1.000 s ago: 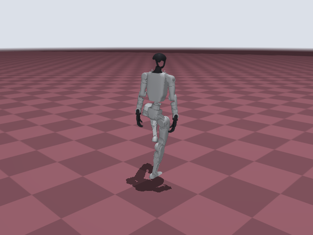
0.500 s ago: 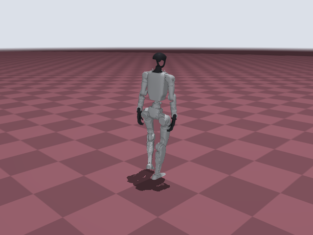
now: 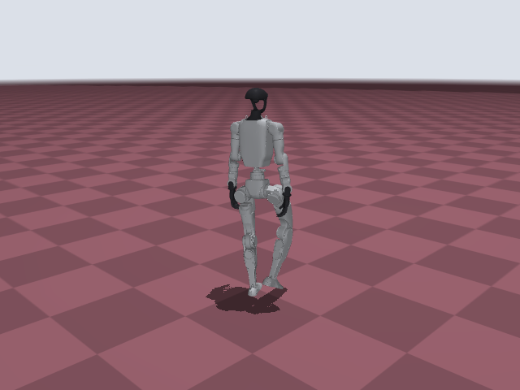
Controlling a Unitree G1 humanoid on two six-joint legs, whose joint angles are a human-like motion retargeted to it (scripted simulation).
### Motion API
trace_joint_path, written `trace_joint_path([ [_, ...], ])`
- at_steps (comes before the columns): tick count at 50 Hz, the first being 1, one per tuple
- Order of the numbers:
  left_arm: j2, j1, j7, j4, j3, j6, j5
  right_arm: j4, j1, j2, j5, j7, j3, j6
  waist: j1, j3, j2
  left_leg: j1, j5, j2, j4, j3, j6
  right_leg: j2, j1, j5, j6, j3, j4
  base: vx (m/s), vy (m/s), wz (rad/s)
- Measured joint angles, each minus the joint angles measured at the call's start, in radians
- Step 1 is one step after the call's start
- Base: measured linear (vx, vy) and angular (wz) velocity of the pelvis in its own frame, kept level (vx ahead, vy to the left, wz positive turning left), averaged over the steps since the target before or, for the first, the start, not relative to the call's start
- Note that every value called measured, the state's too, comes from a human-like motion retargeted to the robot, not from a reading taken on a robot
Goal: In place motions
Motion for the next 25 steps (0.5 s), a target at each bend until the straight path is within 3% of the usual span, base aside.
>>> trace_joint_path([
  [2, -0.003, 0.0, 0.002, 0.017, -0.014, 0.003, 0.01, 0.009, 0.0, 0.004, 0.054, 0.009, -0.007, 0.005, -0.142, 0.022, 0.1, -0.052, 0.018, 0.077, 0.032, -0.153, 0.0, -0.064, -0.152, -0.034, -0.029, -0.185, 0.254, -0.13, -0.09, 1.86],
  [7, -0.013, 0.01, -0.001, 0.019, -0.027, 0.0, 0.029, 0.023, 0.001, -0.003, 0.149, 0.067, -0.029, 0.005, -0.192, 0.046, 0.142, -0.098, 0.05, 0.111, 0.046, -0.185, 0.005, -0.123, -0.495, -0.097, -0.078, -0.25, 0.665, -0.07, -0.08, 0.41],
  [12, -0.023, 0.022, -0.005, 0.025, -0.021, -0.004, 0.033, 0.045, 0.013, -0.01, 0.142, 0.056, -0.019, 0.015, -0.255, 0.059, 0.177, -0.156, 0.048, 0.167, 0.118, -0.194, -0.007, -0.162, -0.697, -0.122, -0.1, -0.307, 0.773, 0.0, -0.08, 0.52],
  [17, -0.022, 0.022, -0.009, 0.029, -0.023, -0.003, 0.035, 0.039, 0.015, -0.013, 0.094, 0.056, -0.007, 0.014, -0.251, 0.066, 0.146, -0.142, 0.035, 0.137, 0.122, -0.209, 0.016, -0.163, -0.647, -0.116, -0.105, -0.25, 0.714, 0.0, -0.03, 0.08],
  [20, -0.03, 0.041, -0.005, 0.026, -0.02, -0.006, 0.043, 0.026, 0.03, -0.012, 0.086, 0.046, 0.001, 0.009, -0.233, 0.036, 0.127, -0.117, 0.035, 0.116, 0.08, -0.19, 0.02, -0.155, -0.537, -0.1, -0.102, -0.215, 0.613, 0.07, -0.02, -0.29],
  [25, -0.052, 0.072, 0.001, 0.023, -0.009, -0.011, 0.042, 0.002, 0.038, -0.01, 0.1, 0.031, 0.003, 0.003, -0.178, -0.001, 0.089, -0.072, 0.033, 0.08, 0.028, -0.133, 0.016, -0.065, -0.265, -0.026, -0.036, -0.149, 0.272, 0.06, 0.03, -0.5],
])
